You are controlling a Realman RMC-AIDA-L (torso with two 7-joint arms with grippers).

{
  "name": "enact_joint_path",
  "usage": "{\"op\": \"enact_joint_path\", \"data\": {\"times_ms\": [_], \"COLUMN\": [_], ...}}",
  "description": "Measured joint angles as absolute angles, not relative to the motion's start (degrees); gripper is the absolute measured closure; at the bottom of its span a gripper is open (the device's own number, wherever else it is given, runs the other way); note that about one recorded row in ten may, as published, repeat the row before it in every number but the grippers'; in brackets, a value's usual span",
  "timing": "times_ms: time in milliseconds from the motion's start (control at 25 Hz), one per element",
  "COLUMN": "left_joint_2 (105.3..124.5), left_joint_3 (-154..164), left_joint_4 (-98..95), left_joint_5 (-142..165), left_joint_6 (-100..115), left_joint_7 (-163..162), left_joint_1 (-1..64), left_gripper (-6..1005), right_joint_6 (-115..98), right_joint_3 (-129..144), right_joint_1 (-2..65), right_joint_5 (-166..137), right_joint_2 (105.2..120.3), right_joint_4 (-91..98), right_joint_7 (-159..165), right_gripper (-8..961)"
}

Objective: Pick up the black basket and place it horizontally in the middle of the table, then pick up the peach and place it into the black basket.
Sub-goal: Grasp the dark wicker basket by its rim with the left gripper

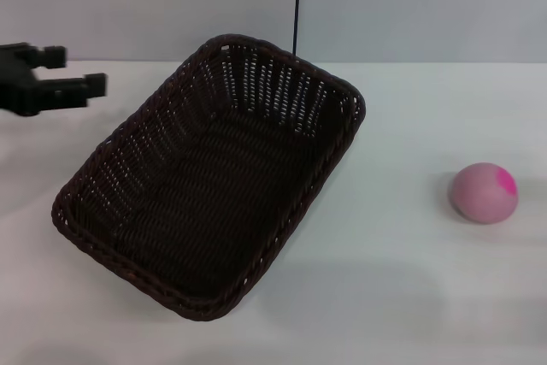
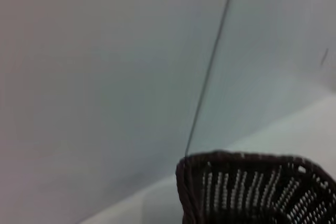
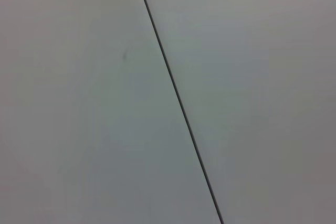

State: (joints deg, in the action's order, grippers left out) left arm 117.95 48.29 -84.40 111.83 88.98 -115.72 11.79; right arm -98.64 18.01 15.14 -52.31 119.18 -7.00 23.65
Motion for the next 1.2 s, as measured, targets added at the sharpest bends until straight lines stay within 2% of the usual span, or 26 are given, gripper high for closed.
{"op": "enact_joint_path", "data": {"times_ms": [320,400,1200], "left_joint_2": [118.16,118.45,118.74], "left_joint_3": [57.9,64.4,78.0], "left_joint_4": [-93.8,-93.9,-86.7], "left_joint_5": [126.6,136.4,149.4], "left_joint_6": [89.3,88.8,84.7], "left_joint_7": [-129.5,-135.0,-144.0], "left_joint_1": [16.6,20.4,26.2], "left_gripper": [293,296,332], "right_joint_6": [-98.6,-98.6,-98.7], "right_joint_3": [18.0,18.0,18.2], "right_joint_1": [15.0,15.0,14.9], "right_joint_5": [-52.3,-52.3,-52.6], "right_joint_2": [119.18,119.18,119.18], "right_joint_4": [-7.0,-7.0,-6.3], "right_joint_7": [23.2,23.2,23.1], "right_gripper": [242,242,242]}}
